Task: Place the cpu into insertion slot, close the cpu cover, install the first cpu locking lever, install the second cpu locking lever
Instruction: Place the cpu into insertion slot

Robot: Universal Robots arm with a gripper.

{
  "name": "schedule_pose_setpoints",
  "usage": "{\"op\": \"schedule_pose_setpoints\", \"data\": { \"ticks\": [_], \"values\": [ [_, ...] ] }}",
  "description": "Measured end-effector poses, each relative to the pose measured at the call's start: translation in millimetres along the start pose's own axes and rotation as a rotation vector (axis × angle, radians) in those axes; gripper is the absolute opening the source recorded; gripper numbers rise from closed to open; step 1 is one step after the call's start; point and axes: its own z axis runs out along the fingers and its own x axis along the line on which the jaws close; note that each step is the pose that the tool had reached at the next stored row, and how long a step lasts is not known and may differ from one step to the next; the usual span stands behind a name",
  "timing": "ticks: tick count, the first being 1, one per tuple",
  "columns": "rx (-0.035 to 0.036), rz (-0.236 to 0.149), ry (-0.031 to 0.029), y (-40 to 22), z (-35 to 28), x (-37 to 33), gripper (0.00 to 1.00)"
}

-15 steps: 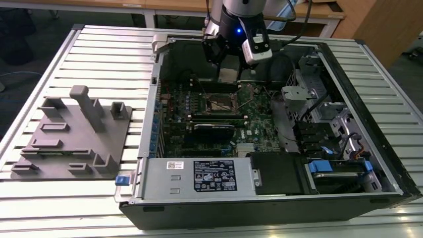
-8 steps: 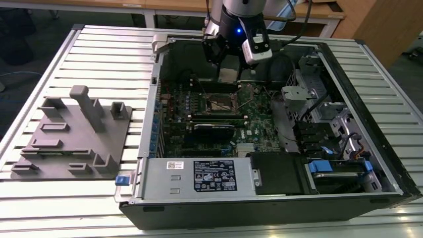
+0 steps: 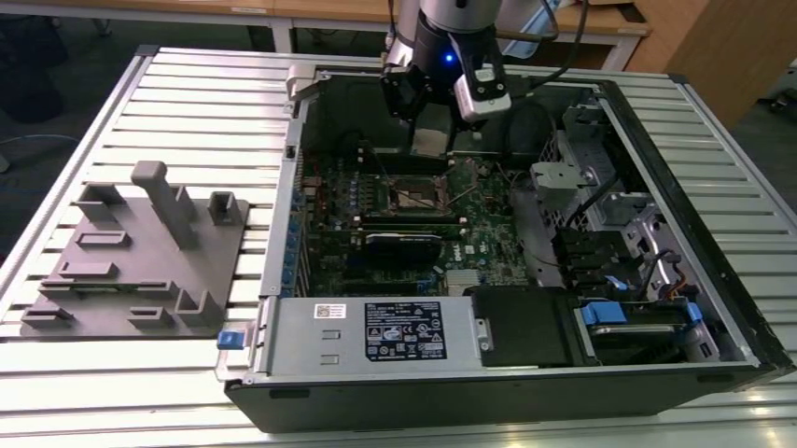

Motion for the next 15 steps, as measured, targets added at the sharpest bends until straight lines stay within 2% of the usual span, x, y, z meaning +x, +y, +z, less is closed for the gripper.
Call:
{"op": "schedule_pose_setpoints", "data": {
  "ticks": [15],
  "values": [
    [-0.0003,0.011,-0.0011,0.0,0.0,0.0,0.54]
  ]
}}
